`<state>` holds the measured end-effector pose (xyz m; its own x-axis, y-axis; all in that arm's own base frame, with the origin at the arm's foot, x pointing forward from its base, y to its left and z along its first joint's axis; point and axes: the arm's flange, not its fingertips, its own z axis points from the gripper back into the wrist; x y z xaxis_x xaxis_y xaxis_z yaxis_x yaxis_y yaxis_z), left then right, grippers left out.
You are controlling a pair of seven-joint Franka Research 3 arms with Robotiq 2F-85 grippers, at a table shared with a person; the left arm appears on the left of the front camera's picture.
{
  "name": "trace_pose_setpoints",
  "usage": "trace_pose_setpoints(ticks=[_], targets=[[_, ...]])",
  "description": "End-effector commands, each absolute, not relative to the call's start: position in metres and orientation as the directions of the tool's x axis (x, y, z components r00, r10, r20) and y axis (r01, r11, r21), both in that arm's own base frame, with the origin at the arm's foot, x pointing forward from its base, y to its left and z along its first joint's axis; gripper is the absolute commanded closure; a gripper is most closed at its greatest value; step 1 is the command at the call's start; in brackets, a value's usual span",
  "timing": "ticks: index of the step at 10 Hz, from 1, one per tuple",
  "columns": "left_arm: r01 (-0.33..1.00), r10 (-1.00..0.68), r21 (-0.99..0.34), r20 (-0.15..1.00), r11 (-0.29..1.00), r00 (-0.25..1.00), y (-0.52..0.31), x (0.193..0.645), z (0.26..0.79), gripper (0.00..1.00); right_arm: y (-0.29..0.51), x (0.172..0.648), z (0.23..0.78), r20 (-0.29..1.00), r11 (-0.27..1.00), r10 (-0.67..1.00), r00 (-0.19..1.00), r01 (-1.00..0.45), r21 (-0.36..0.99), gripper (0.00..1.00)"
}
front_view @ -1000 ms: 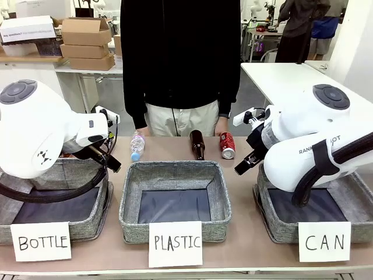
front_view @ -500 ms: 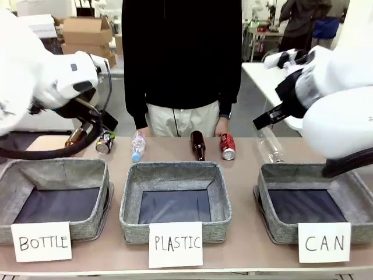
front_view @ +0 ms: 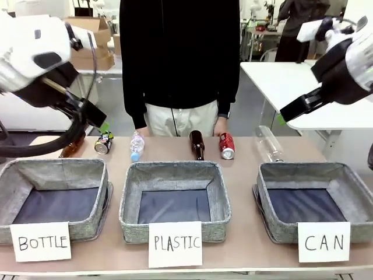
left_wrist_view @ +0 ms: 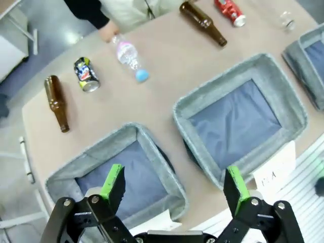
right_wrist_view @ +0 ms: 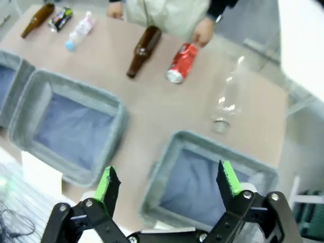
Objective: Sort the can waste into the basket.
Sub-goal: Pick up the can waste from the table and place it in the right Fabric basket.
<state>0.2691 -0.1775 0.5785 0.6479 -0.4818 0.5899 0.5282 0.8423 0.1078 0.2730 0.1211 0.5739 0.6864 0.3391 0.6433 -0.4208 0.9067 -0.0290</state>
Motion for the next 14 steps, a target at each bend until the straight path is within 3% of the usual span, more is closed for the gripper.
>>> trace_pose_setpoints(ticks=[1, 2, 3, 4, 6, 8, 9, 10, 11, 12, 14], targets=[[0.593, -0.324, -0.276, 0.63, 0.756, 0.706, -0.152, 0.26, 0.581, 0.0, 0.104, 0.298, 0.568, 0.512, 0.765, 0.004, 0.859, -0.332, 0.551, 0.0], [0.573, -0.139, -0.561, 0.631, 0.597, 0.763, -0.11, 0.264, 0.577, 0.0, 0.07, 0.311, 0.565, 0.222, 0.554, -0.156, 0.962, -0.101, 0.826, 0.0], [0.486, 0.021, -0.681, 0.592, 0.547, 0.806, -0.074, 0.272, 0.567, 0.0, 0.039, 0.32, 0.555, 0.056, 0.39, -0.326, 0.944, 0.08, 0.917, 0.0], [0.448, 0.136, -0.771, 0.556, 0.452, 0.82, -0.044, 0.281, 0.556, 0.0, 0.01, 0.323, 0.545, -0.028, 0.239, -0.402, 0.915, 0.135, 0.962, 0.0], [0.4, 0.233, -0.841, 0.498, 0.363, 0.835, -0.006, 0.29, 0.532, 0.0, -0.032, 0.317, 0.529, -0.057, 0.007, -0.51, 0.858, 0.07, 0.998, 0.0], [0.282, 0.334, -0.911, 0.377, 0.301, 0.864, 0.016, 0.299, 0.496, 0.0, -0.074, 0.306, 0.516, -0.108, -0.13, -0.611, 0.784, 0.035, 0.991, 0.0], [0.242, 0.384, -0.938, 0.325, 0.249, 0.864, 0.019, 0.3, 0.483, 0.0, -0.09, 0.301, 0.511, -0.125, -0.16, -0.653, 0.747, 0.025, 0.987, 0.0], [0.17, 0.402, -0.949, 0.27, 0.266, 0.875, 0.01, 0.306, 0.479, 0.0, -0.09, 0.301, 0.51, -0.105, -0.095, -0.681, 0.725, 0.055, 0.994, 0.0], [0.178, 0.329, -0.917, 0.302, 0.358, 0.895, -0.007, 0.315, 0.48, 0.0, -0.093, 0.311, 0.525, 0.048, 0.12, -0.47, 0.881, 0.01, 0.993, 0.0], [0.208, 0.392, -0.949, 0.289, 0.237, 0.874, 0.056, 0.351, 0.52, 0.0, -0.093, 0.311, 0.525, 0.048, 0.12, -0.47, 0.881, 0.01, 0.993, 0.0], [0.208, 0.392, -0.949, 0.289, 0.237, 0.874, 0.056, 0.351, 0.52, 0.0, -0.093, 0.311, 0.525, 0.048, 0.12, -0.47, 0.881, 0.01, 0.993, 0.0]])
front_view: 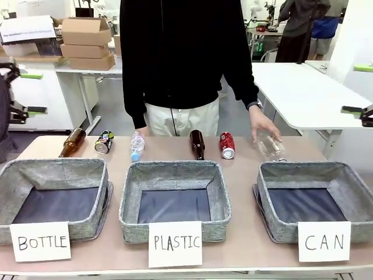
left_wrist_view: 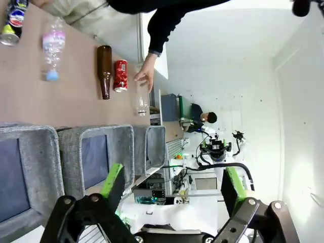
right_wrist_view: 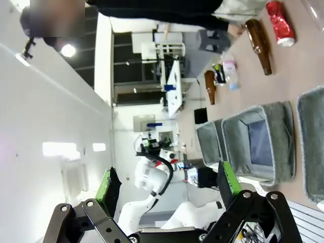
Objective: Sort the can waste into the basket.
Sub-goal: Pick up the can waste from the table and place it in the right Fabric basket.
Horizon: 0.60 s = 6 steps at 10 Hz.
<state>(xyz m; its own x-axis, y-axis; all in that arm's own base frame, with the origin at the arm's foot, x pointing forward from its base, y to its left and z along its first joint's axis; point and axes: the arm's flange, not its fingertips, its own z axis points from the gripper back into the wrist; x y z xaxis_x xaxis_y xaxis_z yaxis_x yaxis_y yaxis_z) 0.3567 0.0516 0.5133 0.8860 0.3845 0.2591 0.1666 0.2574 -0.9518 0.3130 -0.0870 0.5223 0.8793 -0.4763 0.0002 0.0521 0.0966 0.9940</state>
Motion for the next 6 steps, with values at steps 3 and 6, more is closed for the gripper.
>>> trace_pose_setpoints(ticks=[3, 6], targets=[[0.208, 0.392, -0.949, 0.289, 0.237, 0.874, 0.0557, 0.3513, 0.5204, 0.0, -0.0935, 0.3114, 0.5255, 0.048, 0.12, -0.47, 0.881, 0.01, 0.993, 0.0], [0.179, 0.391, -0.951, 0.268, 0.251, 0.88, 0.0595, 0.3491, 0.5233, 0.0, -0.0935, 0.3114, 0.5255, 0.048, 0.12, -0.47, 0.881, 0.01, 0.993, 0.0]])
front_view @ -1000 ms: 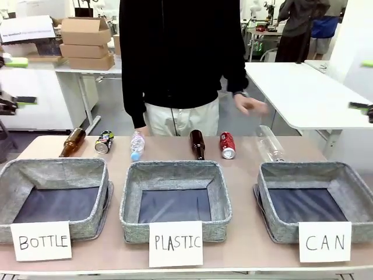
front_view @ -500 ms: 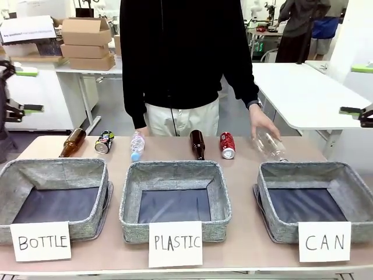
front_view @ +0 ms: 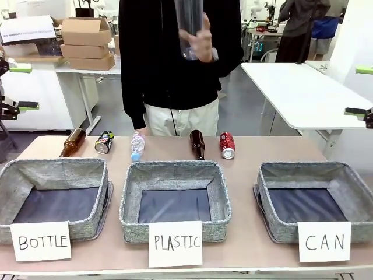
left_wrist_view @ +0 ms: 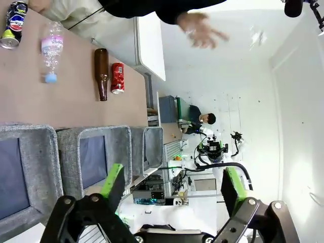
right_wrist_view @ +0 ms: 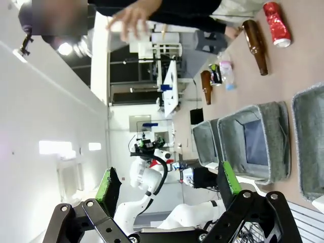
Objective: Sort the can waste into the basket.
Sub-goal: Pick up the can waste from the table and place it in the right Fabric basket.
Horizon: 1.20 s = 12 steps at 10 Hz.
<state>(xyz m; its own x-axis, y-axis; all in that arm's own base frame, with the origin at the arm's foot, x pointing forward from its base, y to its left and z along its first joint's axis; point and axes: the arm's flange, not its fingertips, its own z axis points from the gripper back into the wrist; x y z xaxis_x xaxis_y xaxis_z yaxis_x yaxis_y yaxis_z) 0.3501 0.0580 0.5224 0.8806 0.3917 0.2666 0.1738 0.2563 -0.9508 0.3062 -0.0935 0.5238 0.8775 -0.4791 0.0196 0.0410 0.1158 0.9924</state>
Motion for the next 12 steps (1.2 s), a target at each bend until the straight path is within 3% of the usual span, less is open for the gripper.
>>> trace_pose_setpoints(ticks=[1, 3, 4, 6, 7, 9, 12], targets=[[0.188, 0.359, -0.892, 0.348, 0.41, 0.866, 0.047, 0.364, 0.542, 0.0, -0.093, 0.311, 0.525, 0.048, 0.12, -0.47, 0.881, 0.01, 0.993, 0.0], [0.04, 0.288, -0.665, 0.376, 0.746, 0.881, 0.024, 0.442, 0.54, 0.0, -0.093, 0.311, 0.525, 0.048, 0.12, -0.47, 0.881, 0.01, 0.993, 0.0], [-0.018, 0.262, -0.551, 0.366, 0.834, 0.893, 0.022, 0.476, 0.532, 0.0, -0.093, 0.311, 0.525, 0.048, 0.12, -0.47, 0.881, 0.01, 0.993, 0.0], [-0.076, 0.299, -0.498, 0.386, 0.864, 0.873, 0.026, 0.514, 0.531, 0.0, -0.093, 0.311, 0.525, 0.048, 0.12, -0.47, 0.881, 0.01, 0.993, 0.0], [0.068, 0.264, -0.595, 0.452, 0.801, 0.852, 0.012, 0.472, 0.529, 0.0, -0.093, 0.311, 0.525, 0.048, 0.12, -0.47, 0.881, 0.01, 0.993, 0.0], [0.068, 0.264, -0.595, 0.452, 0.801, 0.852, 0.012, 0.472, 0.529, 0.0, -0.093, 0.311, 0.525, 0.048, 0.12, -0.47, 0.881, 0.01, 0.993, 0.0], [-0.127, 0.283, -0.387, 0.378, 0.913, 0.881, -0.015, 0.576, 0.498, 0.0, -0.093, 0.311, 0.525, 0.048, 0.12, -0.47, 0.881, 0.01, 0.993, 0.0]])
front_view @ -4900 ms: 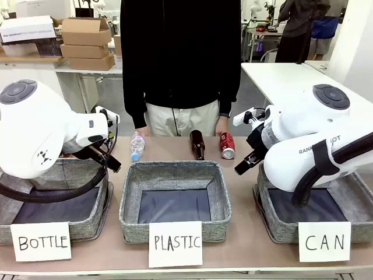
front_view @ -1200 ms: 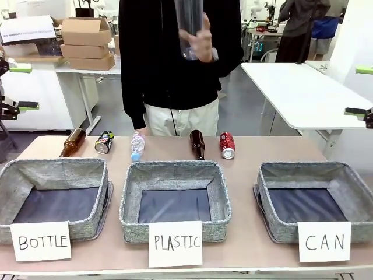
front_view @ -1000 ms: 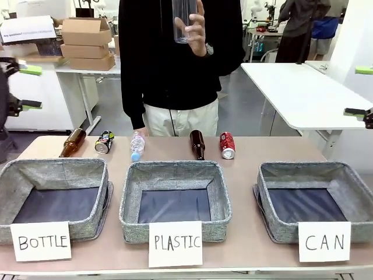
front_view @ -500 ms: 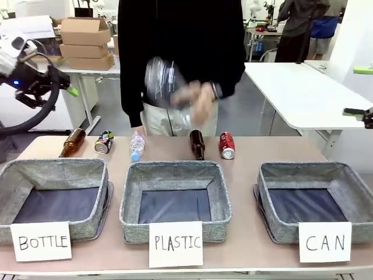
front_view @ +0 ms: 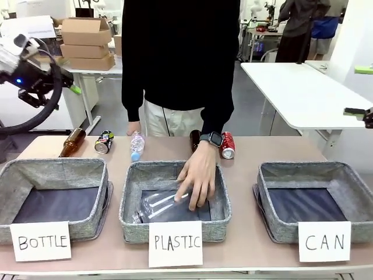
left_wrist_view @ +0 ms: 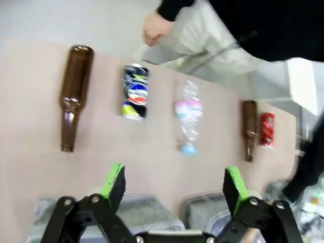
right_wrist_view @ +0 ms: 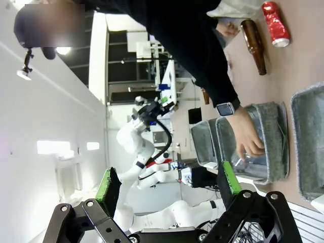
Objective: Sort the can waste into the basket.
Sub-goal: Pick up the can waste from the table and place it in the right Fabric basket.
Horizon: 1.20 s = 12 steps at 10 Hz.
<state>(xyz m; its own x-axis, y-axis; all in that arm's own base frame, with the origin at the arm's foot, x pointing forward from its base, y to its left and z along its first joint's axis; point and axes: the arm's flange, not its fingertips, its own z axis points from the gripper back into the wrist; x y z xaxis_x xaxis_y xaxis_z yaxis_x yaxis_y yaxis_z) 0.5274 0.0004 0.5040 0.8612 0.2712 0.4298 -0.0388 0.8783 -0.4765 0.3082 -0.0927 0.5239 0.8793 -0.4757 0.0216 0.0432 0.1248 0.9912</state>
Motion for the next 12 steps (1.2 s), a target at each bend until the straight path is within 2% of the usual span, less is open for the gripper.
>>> trace_pose_setpoints(ticks=[1, 5, 7, 10, 12], targets=[[-0.172, 0.28, -0.323, 0.326, 0.931, 0.903, -0.025, 0.602, 0.48, 0.0, -0.093, 0.311, 0.525, 0.048, 0.12, -0.47, 0.881, 0.01, 0.993, 0.0], [-0.183, 0.222, -0.167, 0.26, 0.969, 0.94, -0.054, 0.673, 0.405, 0.0, -0.093, 0.311, 0.525, 0.048, 0.12, -0.47, 0.881, 0.01, 0.993, 0.0], [-0.176, 0.208, -0.161, 0.207, 0.971, 0.956, -0.073, 0.683, 0.367, 0.0, -0.093, 0.311, 0.525, 0.048, 0.12, -0.47, 0.881, 0.01, 0.993, 0.0], [-0.179, 0.184, -0.062, 0.098, 0.982, 0.978, -0.084, 0.692, 0.319, 0.0, -0.093, 0.311, 0.525, 0.048, 0.12, -0.47, 0.881, 0.01, 0.993, 0.0], [-0.142, 0.146, -0.064, 0.064, 0.988, 0.987, -0.09, 0.689, 0.305, 0.0, -0.093, 0.311, 0.525, 0.048, 0.12, -0.47, 0.881, 0.01, 0.993, 0.0]])
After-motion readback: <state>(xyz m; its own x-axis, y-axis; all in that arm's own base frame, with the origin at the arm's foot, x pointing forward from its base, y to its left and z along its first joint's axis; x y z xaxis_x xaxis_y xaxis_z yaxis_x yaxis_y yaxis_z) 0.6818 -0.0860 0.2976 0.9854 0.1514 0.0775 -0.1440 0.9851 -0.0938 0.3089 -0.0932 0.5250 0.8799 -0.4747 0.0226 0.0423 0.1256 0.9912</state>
